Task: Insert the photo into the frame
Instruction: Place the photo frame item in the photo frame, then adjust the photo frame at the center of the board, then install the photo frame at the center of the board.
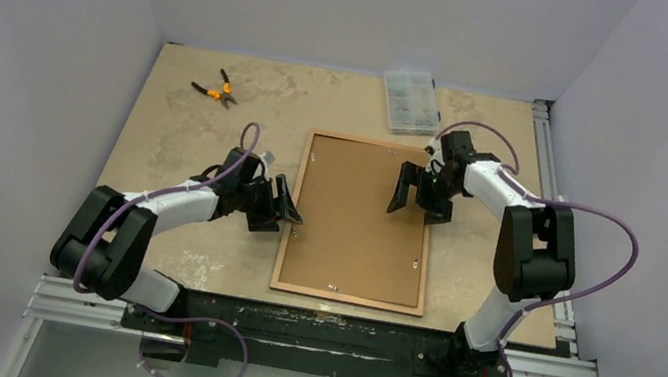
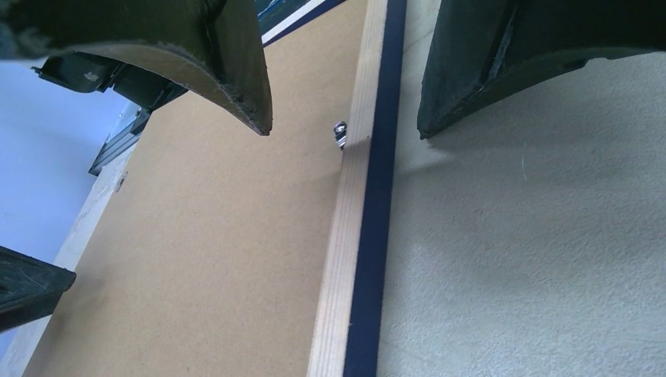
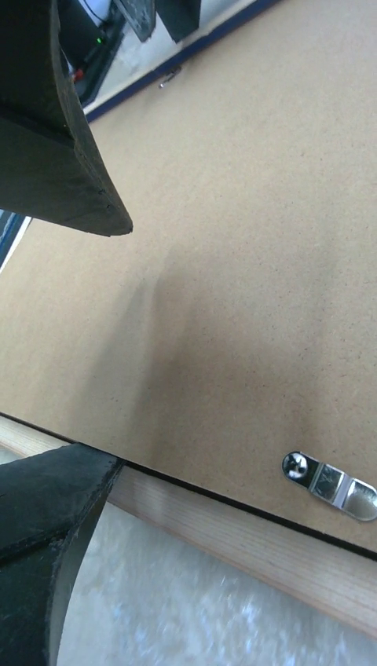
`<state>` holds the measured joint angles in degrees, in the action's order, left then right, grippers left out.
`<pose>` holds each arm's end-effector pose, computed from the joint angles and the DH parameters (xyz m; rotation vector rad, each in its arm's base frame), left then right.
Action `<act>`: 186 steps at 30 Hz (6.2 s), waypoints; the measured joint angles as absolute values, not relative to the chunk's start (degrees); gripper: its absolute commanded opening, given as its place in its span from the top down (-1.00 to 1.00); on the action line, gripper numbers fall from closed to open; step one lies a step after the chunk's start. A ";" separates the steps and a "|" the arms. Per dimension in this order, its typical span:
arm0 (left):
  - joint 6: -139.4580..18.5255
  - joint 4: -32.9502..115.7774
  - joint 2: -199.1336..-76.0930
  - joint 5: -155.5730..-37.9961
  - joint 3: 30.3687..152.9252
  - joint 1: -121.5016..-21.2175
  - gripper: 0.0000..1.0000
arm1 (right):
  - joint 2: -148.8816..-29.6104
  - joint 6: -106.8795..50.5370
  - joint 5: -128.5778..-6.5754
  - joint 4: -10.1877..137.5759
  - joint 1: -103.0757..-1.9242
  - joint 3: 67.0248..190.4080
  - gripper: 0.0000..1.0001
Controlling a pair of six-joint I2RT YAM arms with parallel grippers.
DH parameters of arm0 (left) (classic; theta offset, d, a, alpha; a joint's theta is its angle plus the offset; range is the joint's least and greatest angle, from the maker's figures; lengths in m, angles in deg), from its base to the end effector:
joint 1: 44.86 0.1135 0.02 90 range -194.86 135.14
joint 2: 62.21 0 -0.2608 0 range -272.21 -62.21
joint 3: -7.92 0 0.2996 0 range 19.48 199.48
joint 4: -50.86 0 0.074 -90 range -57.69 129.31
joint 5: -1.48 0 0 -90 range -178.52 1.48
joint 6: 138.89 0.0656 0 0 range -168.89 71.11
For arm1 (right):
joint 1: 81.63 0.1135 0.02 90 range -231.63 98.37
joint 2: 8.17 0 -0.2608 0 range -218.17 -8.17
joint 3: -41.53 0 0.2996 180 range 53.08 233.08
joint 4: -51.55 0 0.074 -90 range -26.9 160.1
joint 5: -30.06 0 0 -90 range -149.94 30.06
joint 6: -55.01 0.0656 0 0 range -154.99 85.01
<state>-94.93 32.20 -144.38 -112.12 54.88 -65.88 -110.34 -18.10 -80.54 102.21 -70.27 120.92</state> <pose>0.2784 -0.1351 0.0908 -0.4023 2.6561 -0.9496 0.3776 0.0994 0.1226 0.0630 2.8882 0.6115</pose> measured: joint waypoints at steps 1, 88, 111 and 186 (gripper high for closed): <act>-94.86 32.17 -144.38 -112.12 54.88 -65.90 -0.34 | -110.05 -18.10 -79.60 102.65 -70.27 120.94 -0.97; -102.64 4.96 -152.16 -78.59 71.79 -86.81 0.78 | -93.99 -13.27 -75.60 99.41 -68.50 100.76 -0.79; -102.47 6.25 -131.90 -81.08 63.40 -78.99 -0.57 | -102.79 -13.07 -70.66 102.47 -54.64 110.14 -0.72; -103.32 16.33 -130.15 -91.92 51.64 -74.68 -0.68 | -91.80 -9.18 -67.03 101.12 -57.66 103.80 -0.63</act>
<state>-103.32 16.33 -130.15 -91.92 51.64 -74.68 -91.80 -9.18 -67.03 101.12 -57.66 103.80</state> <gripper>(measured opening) 0.885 0.812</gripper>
